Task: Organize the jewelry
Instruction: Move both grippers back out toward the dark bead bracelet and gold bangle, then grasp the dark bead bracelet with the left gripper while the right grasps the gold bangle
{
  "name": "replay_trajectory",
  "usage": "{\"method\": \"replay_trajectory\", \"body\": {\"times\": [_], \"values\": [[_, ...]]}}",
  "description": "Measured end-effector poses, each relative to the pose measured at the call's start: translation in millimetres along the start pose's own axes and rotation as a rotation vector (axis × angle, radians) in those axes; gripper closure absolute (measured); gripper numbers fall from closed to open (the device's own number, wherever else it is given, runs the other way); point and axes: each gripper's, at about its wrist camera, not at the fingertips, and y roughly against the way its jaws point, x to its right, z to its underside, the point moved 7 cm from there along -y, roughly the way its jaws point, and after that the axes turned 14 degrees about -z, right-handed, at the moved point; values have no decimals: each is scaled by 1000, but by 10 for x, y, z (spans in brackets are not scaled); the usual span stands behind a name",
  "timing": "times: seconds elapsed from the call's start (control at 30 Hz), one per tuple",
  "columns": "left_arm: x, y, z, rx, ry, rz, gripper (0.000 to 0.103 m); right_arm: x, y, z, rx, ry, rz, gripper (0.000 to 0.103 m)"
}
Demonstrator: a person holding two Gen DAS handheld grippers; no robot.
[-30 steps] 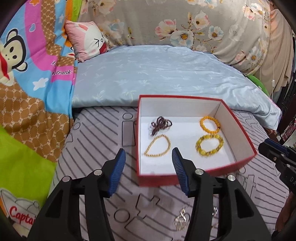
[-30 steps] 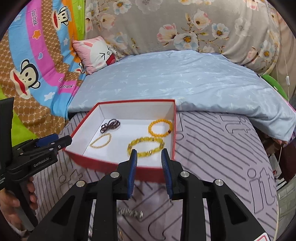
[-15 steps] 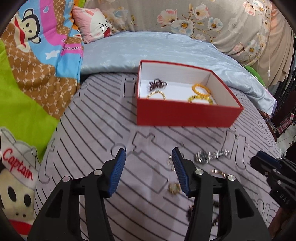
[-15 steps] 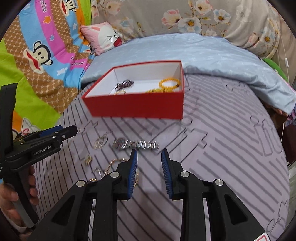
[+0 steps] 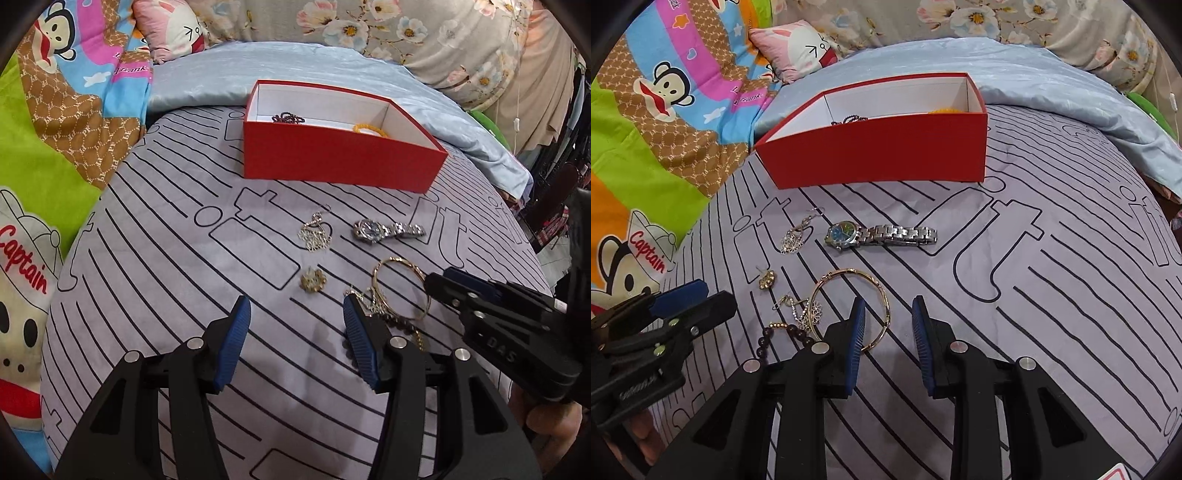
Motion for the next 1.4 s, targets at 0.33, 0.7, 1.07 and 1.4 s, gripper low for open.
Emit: {"method": "replay_trajectory", "body": {"times": [0.33,0.7,1.07,1.4], "values": [[134,7,99,-14,-28,42,53,-10,-96,14,-11,43,53,91],[345,-36,198,-28,-72,64,53,99,-8,69,-4,7,61,101],[416,-89,254,-18,-100,56,76,205,163,108,23,-56,45,101],[405,-79,258,-28,-85,90,96,197,280,89,47,-62,41,101]]}}
